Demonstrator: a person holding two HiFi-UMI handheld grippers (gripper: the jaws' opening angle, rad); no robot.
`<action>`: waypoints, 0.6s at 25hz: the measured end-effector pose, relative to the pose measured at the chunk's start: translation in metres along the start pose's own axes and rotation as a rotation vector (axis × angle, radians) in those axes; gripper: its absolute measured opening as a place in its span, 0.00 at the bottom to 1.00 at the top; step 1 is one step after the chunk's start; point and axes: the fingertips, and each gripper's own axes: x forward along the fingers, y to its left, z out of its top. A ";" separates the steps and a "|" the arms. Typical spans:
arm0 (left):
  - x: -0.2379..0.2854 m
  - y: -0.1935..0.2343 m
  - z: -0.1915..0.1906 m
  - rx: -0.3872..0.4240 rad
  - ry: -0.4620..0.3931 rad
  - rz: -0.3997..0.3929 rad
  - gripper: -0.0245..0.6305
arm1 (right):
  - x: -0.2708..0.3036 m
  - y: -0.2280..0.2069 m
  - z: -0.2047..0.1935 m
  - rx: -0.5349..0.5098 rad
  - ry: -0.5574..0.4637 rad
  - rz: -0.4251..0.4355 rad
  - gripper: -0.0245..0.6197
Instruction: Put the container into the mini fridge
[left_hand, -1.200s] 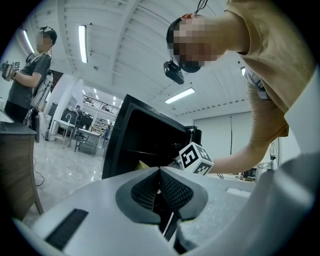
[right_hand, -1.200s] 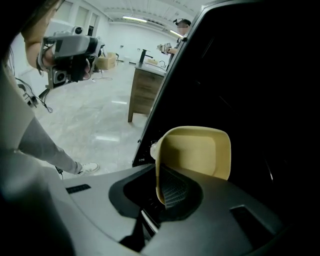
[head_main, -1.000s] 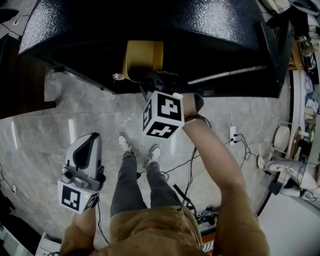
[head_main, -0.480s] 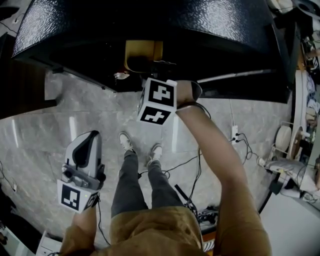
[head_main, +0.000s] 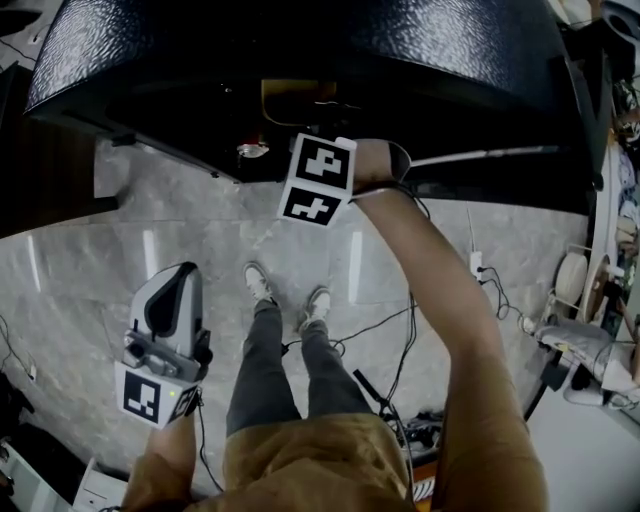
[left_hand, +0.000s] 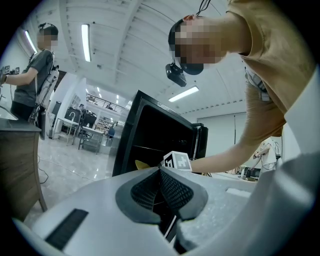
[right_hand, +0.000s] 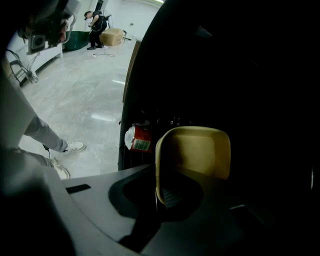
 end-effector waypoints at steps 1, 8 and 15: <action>0.000 0.000 0.000 -0.006 -0.004 -0.002 0.04 | 0.002 0.000 0.000 0.000 0.003 -0.002 0.05; 0.006 -0.001 -0.002 -0.024 -0.004 -0.009 0.04 | 0.021 -0.016 -0.003 0.034 0.026 -0.039 0.05; -0.001 -0.003 -0.007 -0.042 0.009 -0.020 0.04 | 0.026 -0.023 -0.003 0.051 0.042 -0.076 0.06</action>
